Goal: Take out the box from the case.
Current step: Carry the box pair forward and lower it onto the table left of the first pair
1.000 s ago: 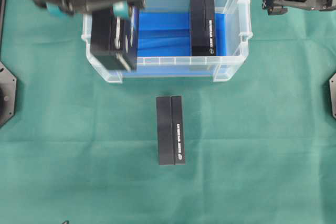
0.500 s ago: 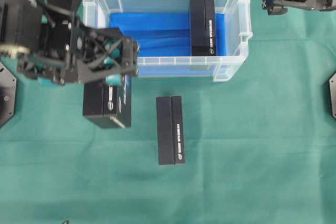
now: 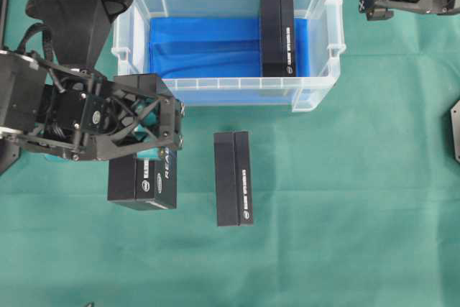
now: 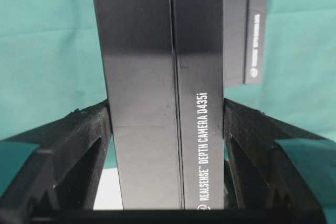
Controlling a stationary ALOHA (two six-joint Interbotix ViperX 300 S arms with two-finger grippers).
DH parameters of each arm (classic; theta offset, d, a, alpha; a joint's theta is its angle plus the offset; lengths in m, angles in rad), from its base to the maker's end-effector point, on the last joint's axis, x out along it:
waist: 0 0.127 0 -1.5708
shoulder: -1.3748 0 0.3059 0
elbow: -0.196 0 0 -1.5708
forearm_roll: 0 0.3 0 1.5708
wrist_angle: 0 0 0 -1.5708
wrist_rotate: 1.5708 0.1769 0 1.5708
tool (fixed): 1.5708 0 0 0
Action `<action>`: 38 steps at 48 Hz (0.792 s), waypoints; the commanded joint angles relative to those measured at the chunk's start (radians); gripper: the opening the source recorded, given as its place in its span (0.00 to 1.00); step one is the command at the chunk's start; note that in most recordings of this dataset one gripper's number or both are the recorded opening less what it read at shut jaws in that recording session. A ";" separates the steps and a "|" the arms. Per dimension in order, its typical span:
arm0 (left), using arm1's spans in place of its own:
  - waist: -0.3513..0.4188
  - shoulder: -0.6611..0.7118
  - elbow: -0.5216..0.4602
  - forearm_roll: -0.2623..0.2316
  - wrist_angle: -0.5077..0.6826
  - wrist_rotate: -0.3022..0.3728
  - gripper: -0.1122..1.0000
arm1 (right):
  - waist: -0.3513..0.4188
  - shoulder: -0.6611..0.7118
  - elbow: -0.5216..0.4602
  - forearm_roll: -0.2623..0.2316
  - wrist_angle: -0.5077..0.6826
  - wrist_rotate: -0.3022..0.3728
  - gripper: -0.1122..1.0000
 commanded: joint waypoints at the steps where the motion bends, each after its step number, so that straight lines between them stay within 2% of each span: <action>1: -0.005 -0.025 -0.012 0.006 -0.003 -0.003 0.65 | 0.002 -0.012 -0.026 -0.003 0.002 0.000 0.92; 24: -0.005 -0.025 0.017 0.006 -0.040 -0.015 0.65 | 0.003 -0.012 -0.026 -0.003 0.002 -0.002 0.92; 38: -0.015 -0.028 0.144 0.006 -0.127 -0.061 0.65 | 0.003 -0.014 -0.026 -0.003 0.002 -0.002 0.92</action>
